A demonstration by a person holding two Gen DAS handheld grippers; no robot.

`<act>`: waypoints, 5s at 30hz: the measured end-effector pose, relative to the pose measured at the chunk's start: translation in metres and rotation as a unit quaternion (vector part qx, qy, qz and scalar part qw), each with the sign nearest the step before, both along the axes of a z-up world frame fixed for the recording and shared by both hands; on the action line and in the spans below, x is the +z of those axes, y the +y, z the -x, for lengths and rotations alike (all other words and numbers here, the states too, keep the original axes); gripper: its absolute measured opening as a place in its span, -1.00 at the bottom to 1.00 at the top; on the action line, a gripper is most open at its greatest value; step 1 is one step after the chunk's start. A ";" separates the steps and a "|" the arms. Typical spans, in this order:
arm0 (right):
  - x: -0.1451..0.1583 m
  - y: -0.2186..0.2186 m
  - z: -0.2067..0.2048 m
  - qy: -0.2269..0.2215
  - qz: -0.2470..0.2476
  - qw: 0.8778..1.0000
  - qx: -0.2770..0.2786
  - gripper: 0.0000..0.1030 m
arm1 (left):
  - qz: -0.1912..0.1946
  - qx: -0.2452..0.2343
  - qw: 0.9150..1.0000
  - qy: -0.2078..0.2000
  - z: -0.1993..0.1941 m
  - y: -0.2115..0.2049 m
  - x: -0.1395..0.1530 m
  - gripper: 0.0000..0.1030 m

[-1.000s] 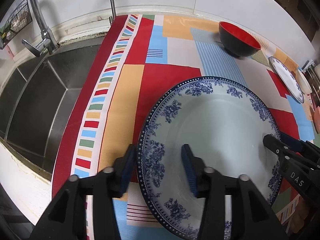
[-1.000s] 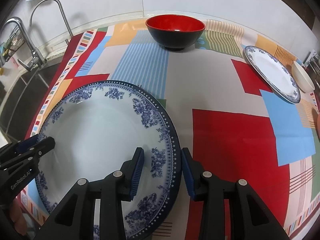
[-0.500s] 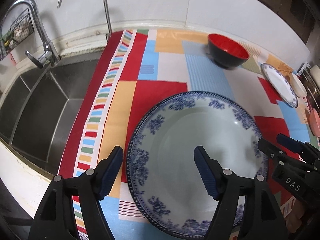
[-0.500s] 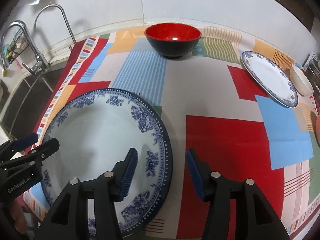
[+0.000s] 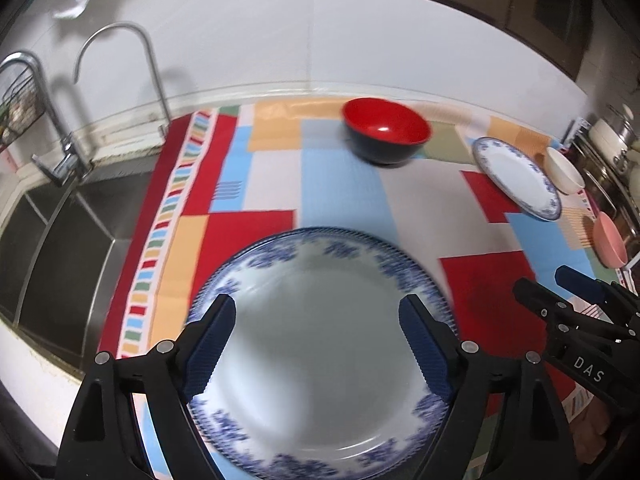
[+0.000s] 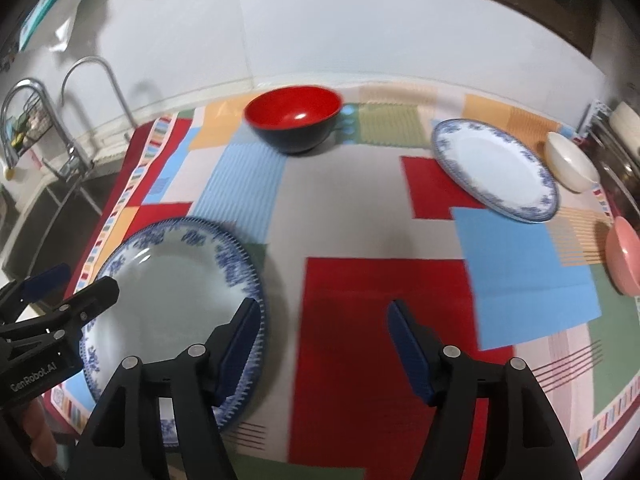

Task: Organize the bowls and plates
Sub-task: 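Lower the blue-and-white plate onto the green plate and open both grippers, then move both grippers to the rim of the second blue-and-white plate, then close the left gripper on the plate rim while the right gripper grips it too, then lift the plate with both grippers and carry it over the plate stack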

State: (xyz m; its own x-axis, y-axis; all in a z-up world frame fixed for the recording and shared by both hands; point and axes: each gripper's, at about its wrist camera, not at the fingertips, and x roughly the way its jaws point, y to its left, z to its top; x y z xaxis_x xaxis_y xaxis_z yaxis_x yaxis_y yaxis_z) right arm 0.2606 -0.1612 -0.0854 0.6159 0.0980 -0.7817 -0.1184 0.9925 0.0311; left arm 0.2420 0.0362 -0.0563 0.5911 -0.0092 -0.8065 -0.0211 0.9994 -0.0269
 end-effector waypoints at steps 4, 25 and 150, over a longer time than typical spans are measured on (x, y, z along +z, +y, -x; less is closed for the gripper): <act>0.008 -0.025 0.004 -0.011 -0.002 1.000 -0.021 0.30 | -0.002 -0.026 1.000 -0.013 -0.006 -0.027 0.007 0.64; 0.044 -0.154 -0.011 -0.070 0.001 0.990 -0.120 0.30 | -0.015 -0.110 0.991 -0.077 -0.064 -0.152 0.045 0.64; 0.009 -0.231 -0.136 -0.038 -0.003 0.985 -0.168 -0.25 | 0.021 -0.107 0.994 -0.009 -0.193 -0.204 -0.009 -0.27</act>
State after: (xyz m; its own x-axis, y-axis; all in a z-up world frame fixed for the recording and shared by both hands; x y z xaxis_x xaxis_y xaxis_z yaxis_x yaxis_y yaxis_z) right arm 0.3968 -0.3920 -0.0763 0.6706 -0.1163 -0.7326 0.2138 0.9760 0.0407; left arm 0.4347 -0.1675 -0.0655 0.5867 -0.1700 -0.7917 0.1925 0.9790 -0.0676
